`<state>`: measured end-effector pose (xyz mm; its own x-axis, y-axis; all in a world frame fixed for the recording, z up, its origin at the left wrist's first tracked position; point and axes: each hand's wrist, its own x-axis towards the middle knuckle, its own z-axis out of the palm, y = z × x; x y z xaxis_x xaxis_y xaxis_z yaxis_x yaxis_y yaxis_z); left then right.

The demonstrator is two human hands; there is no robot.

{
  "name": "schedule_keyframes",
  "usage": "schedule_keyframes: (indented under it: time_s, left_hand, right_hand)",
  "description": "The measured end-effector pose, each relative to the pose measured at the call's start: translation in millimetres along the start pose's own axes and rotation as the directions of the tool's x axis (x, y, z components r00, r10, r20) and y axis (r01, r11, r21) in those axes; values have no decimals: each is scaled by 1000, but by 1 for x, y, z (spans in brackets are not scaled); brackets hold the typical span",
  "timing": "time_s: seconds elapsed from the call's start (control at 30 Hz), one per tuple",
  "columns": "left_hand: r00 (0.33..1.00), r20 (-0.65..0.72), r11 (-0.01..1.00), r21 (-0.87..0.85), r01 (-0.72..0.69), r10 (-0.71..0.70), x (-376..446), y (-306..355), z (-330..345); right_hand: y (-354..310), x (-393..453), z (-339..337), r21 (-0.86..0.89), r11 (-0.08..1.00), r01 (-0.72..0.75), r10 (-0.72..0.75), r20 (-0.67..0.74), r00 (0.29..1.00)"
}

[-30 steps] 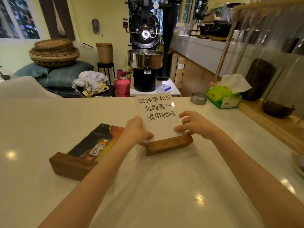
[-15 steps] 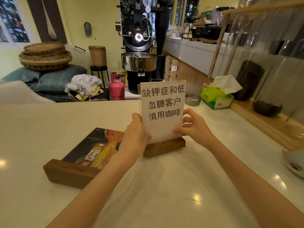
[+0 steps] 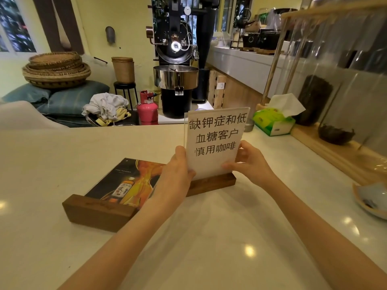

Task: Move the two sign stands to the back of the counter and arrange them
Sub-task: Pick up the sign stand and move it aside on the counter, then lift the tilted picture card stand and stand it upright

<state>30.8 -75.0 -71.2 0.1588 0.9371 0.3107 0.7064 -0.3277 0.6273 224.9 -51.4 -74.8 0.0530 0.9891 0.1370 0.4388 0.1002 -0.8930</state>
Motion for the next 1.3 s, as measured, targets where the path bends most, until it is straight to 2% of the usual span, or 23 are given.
schedule_keyframes:
  time_s: [0.1,0.17,0.2,0.23,0.27,0.33,0.37,0.43,0.5,0.57,0.7,0.93,1.17,1.23,1.3]
  left_hand:
    - [996,86,999,3,38,-38,2,-4,-10]
    - [976,189,994,1,112,-110,5,-9,-31]
    - [961,242,989,-21,145,-136,7,-14,-45]
    - [940,301,983,-43,180,-159,9,-19,-61]
    - [915,362,976,-55,213,-179,11,-25,-76]
    - [865,453,962,-48,268,-218,14,-43,-104]
    - [856,457,957,-28,287,-243,15,-53,-114]
    - [863,405,947,25,320,-302,18,-75,-128]
    - [859,349,926,91,365,-373,17,-96,-133]
    - [828,337,893,132,429,-448,14,-113,-134]
    - [750,379,825,69,561,-542,7,-132,-135]
    - [668,505,761,-33,648,-547,-2,-156,-140]
    - [722,493,786,-114,608,-486,-1,-158,-135]
    - [760,460,797,-165,581,-459,-1,-156,-136]
    - [828,396,829,-231,509,-398,0,-153,-135]
  right_hand:
    - [-5,-9,4,-86,996,-17,1,-192,981]
    - [-9,-20,7,-84,996,-30,0,-339,941]
    - [-14,-26,9,-50,997,-60,37,-366,930]
    - [-20,-31,11,-8,995,-103,94,-335,938]
    - [-27,-36,15,21,988,-156,156,-241,958]
    - [-42,-46,30,39,969,-244,243,31,970]
    - [-47,-49,41,57,959,-276,266,145,953]
    - [-56,-52,65,110,935,-336,295,283,913]
    - [-59,-51,90,155,900,-406,333,355,873]
    - [-61,-47,111,194,851,-488,379,417,826]
    - [-61,-40,143,264,748,-610,433,503,748]
    - [-62,-36,165,337,688,-643,426,529,733]
    - [-59,-35,171,300,789,-537,385,439,812]
    - [-61,-34,167,329,818,-473,335,397,855]
    - [-67,-32,162,362,854,-373,255,333,908]
